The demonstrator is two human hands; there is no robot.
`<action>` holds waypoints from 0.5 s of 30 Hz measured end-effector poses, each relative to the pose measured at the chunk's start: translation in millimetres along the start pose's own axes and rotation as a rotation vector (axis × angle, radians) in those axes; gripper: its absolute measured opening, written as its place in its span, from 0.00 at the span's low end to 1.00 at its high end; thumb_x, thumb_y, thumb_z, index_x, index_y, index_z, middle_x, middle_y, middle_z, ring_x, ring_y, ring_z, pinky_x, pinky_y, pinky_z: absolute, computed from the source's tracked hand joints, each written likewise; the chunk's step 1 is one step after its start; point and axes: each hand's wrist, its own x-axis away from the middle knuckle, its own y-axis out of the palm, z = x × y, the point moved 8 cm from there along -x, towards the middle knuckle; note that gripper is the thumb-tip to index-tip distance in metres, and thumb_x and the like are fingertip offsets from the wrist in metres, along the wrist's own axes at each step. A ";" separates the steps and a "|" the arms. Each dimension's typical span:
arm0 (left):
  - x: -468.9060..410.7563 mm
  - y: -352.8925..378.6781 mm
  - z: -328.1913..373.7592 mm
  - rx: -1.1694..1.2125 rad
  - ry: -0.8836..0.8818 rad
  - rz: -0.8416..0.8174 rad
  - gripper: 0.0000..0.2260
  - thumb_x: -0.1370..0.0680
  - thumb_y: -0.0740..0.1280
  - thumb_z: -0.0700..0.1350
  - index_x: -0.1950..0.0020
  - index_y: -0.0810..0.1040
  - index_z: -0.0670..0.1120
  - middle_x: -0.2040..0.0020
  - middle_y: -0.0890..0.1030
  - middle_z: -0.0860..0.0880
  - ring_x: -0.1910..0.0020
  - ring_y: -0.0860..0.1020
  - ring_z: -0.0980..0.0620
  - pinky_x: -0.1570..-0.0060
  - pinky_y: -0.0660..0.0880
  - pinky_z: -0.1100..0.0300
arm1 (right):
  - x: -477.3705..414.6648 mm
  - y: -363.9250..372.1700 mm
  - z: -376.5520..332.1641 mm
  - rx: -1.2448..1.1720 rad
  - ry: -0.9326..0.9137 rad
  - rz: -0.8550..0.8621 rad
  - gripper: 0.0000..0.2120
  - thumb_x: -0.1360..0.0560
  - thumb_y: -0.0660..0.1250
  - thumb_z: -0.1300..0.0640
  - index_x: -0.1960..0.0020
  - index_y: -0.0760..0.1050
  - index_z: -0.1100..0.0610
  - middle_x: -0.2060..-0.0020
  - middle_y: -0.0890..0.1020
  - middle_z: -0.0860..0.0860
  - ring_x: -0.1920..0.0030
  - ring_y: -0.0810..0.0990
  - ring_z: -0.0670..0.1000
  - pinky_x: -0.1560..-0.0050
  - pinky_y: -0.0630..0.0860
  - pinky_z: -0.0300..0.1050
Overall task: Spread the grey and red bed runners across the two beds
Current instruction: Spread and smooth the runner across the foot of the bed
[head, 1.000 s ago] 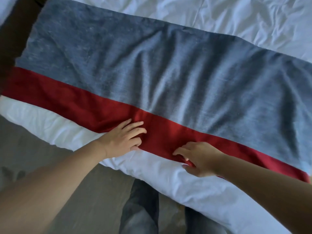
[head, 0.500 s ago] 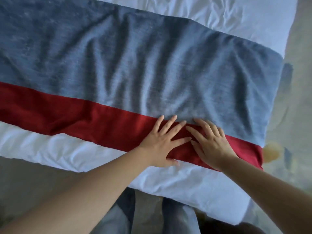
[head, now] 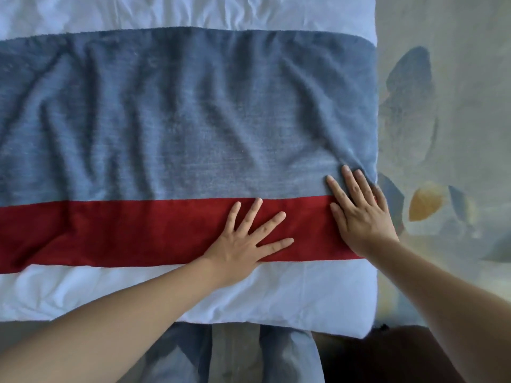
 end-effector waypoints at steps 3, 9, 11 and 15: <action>-0.7 0.9 2.4 -0.029 0.008 -0.047 0.40 0.21 0.66 0.50 0.19 0.41 0.63 0.18 0.35 0.47 0.23 0.35 0.26 0.34 0.43 0.19 | 5.8 6.3 11.8 -0.064 0.024 -0.019 0.26 0.16 0.44 0.41 0.19 0.45 0.37 0.18 0.50 0.47 0.18 0.47 0.51 0.21 0.52 0.59; -17.9 -17.1 14.6 -0.052 0.042 -0.053 0.31 0.19 0.43 0.71 0.18 0.44 0.62 0.17 0.37 0.46 0.21 0.36 0.31 0.32 0.43 0.21 | 7.3 12.2 19.3 -0.293 0.072 -0.011 0.28 0.17 0.46 0.38 0.19 0.44 0.37 0.18 0.41 0.42 0.19 0.39 0.48 0.22 0.44 0.56; -38.8 -28.1 20.2 -0.029 0.021 -0.005 0.32 0.20 0.43 0.72 0.18 0.46 0.62 0.17 0.40 0.46 0.20 0.40 0.33 0.31 0.44 0.22 | 12.2 14.8 22.6 -0.422 0.139 0.017 0.30 0.19 0.50 0.36 0.19 0.45 0.36 0.19 0.39 0.42 0.19 0.36 0.49 0.22 0.41 0.51; -83.4 -36.0 24.3 0.003 -0.102 0.035 0.36 0.22 0.45 0.73 0.18 0.44 0.60 0.17 0.40 0.43 0.19 0.40 0.36 0.30 0.45 0.23 | 24.8 30.4 46.2 -0.938 0.453 -0.097 0.38 0.27 0.62 0.30 0.25 0.44 0.24 0.19 0.53 0.43 0.20 0.53 0.46 0.22 0.55 0.50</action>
